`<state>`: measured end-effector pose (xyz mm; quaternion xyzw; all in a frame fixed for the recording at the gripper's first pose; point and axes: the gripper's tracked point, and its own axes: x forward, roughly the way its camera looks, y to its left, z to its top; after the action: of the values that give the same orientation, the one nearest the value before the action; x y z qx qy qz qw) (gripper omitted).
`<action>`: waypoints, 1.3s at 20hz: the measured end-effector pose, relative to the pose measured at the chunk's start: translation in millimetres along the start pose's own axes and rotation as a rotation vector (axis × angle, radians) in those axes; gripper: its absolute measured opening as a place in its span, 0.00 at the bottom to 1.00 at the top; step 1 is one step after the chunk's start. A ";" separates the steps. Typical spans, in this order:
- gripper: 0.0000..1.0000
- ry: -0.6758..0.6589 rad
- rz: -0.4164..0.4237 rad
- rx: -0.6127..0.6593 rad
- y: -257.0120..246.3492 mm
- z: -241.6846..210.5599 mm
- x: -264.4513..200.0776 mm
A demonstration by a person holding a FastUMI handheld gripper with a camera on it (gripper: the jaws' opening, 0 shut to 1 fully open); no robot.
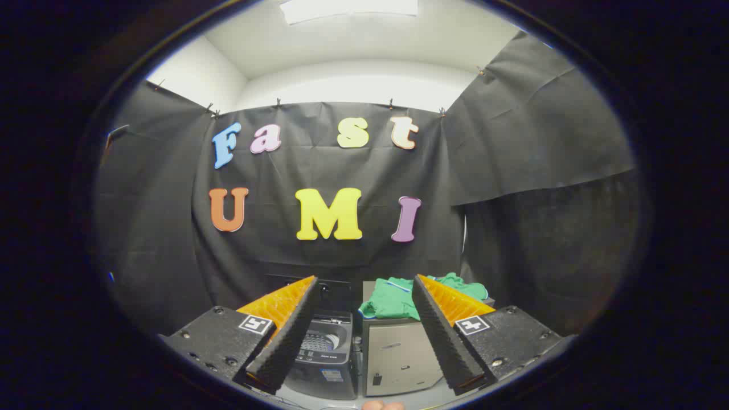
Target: Put the clothes into the washing machine and then close the washing machine lid.
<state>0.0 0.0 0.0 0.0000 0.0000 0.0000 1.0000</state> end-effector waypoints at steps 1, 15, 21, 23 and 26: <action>1.00 -0.003 0.002 -0.004 1.6 1.2 -0.4; 1.00 0.014 -0.008 -0.040 9.6 0.7 3.9; 1.00 0.009 -0.012 -0.050 9.3 2.4 8.2; 1.00 0.007 -0.013 -0.049 9.6 2.9 10.6; 1.00 0.010 -0.013 -0.048 7.9 2.1 11.3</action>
<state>11.3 7.9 2.1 -0.0238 0.0048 -0.0063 0.9997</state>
